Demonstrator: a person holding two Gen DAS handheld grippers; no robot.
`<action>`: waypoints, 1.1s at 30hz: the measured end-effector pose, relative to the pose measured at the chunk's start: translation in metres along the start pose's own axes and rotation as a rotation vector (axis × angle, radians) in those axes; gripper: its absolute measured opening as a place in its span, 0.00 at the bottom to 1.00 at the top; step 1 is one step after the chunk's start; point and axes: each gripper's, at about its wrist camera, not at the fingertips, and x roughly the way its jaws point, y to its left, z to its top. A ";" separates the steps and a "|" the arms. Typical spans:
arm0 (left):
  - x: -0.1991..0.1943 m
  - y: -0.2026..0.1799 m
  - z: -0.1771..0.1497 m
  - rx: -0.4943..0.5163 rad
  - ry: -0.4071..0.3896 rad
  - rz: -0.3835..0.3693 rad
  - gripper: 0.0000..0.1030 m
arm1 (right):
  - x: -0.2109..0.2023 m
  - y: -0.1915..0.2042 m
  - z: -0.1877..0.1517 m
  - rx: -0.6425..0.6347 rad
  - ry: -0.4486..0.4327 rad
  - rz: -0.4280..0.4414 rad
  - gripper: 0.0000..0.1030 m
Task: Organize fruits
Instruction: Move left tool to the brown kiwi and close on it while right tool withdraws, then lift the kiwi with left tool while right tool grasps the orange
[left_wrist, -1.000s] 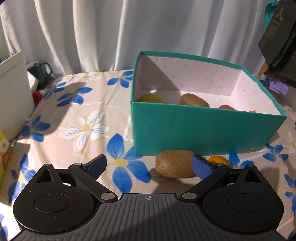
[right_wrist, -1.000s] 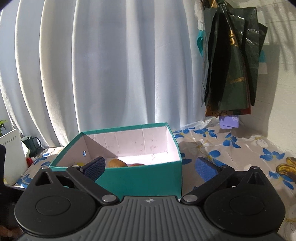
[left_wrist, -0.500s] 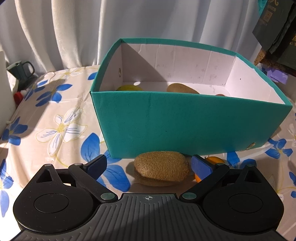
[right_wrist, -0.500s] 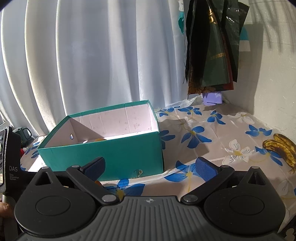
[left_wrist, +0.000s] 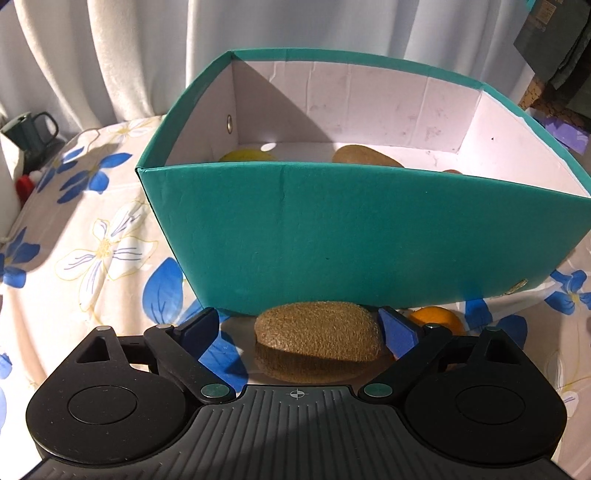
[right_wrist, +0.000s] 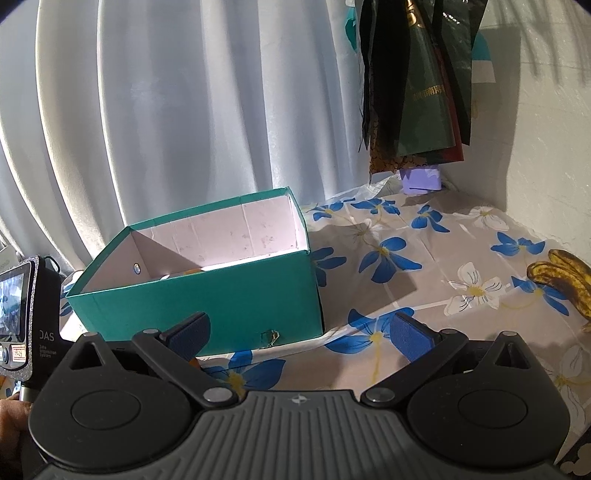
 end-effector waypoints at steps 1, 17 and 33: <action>0.001 0.002 0.001 -0.016 0.012 -0.022 0.90 | 0.000 0.000 0.000 0.002 0.002 -0.001 1.00; -0.003 -0.004 0.001 0.025 0.026 -0.067 0.71 | -0.006 0.003 0.005 -0.007 -0.009 -0.012 1.00; -0.095 0.021 0.007 -0.025 -0.110 -0.133 0.71 | 0.004 0.024 -0.008 -0.111 0.028 -0.009 1.00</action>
